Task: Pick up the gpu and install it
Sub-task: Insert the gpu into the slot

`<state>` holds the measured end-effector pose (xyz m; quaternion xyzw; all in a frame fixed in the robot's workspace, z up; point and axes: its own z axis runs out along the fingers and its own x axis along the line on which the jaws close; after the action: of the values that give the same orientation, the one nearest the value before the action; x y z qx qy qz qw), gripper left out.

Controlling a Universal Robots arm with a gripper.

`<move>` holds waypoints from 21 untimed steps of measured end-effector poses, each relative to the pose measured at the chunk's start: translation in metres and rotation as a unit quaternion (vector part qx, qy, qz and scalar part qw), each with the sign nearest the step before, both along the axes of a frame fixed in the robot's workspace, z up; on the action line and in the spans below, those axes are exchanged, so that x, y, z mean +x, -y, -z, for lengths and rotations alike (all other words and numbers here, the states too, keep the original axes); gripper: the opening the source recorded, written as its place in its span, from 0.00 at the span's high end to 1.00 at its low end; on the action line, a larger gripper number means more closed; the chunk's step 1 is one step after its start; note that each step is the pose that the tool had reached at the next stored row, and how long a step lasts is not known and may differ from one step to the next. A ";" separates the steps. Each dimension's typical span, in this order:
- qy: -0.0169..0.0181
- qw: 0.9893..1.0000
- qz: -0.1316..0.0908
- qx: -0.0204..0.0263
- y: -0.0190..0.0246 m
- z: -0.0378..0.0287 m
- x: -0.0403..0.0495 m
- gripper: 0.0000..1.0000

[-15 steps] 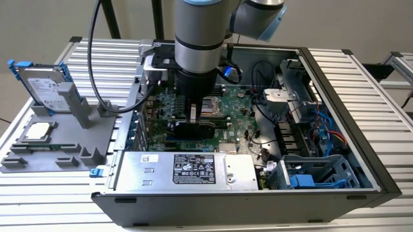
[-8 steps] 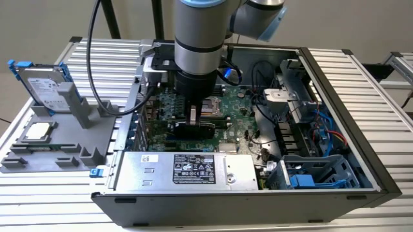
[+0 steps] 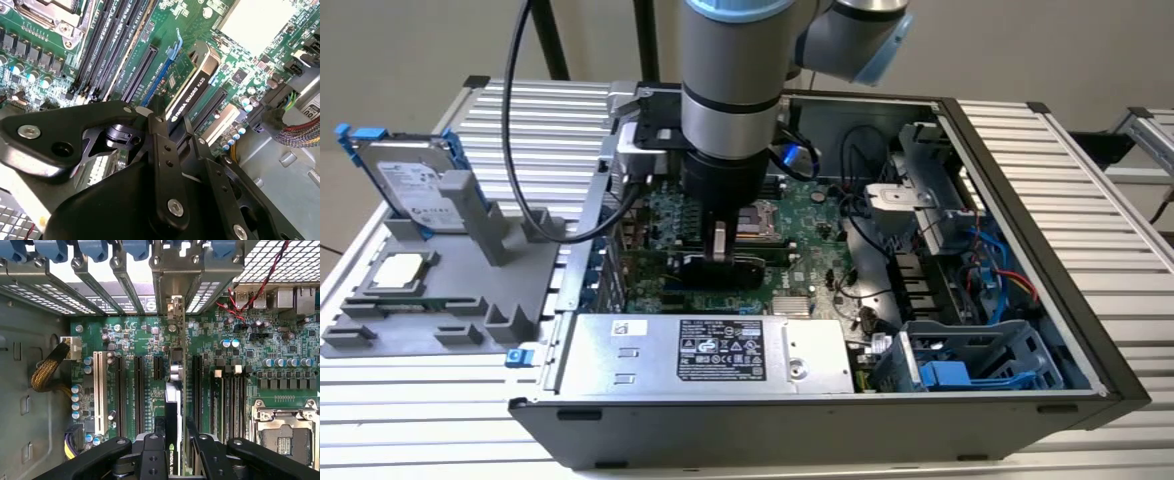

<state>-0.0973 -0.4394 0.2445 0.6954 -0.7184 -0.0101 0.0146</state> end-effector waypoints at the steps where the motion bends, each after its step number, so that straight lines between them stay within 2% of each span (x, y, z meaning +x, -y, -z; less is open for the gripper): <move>1: 0.000 1.000 0.000 0.000 0.0000 0.0009 -0.0002 1.00; 7: 0.001 1.000 0.000 0.001 -0.0002 0.0015 -0.0037 1.00; 15: 0.000 1.000 0.001 0.000 -0.0001 0.0012 -0.0050 1.00; 16: 0.000 1.000 0.001 0.000 -0.0001 0.0013 -0.0049 0.00; 20: 0.000 1.000 0.000 0.000 -0.0001 0.0007 -0.0044 0.00; 21: 0.000 1.000 0.000 0.000 -0.0001 -0.0024 -0.0044 0.00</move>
<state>-0.1016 -0.4393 0.2470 0.6954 -0.7184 -0.0101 0.0142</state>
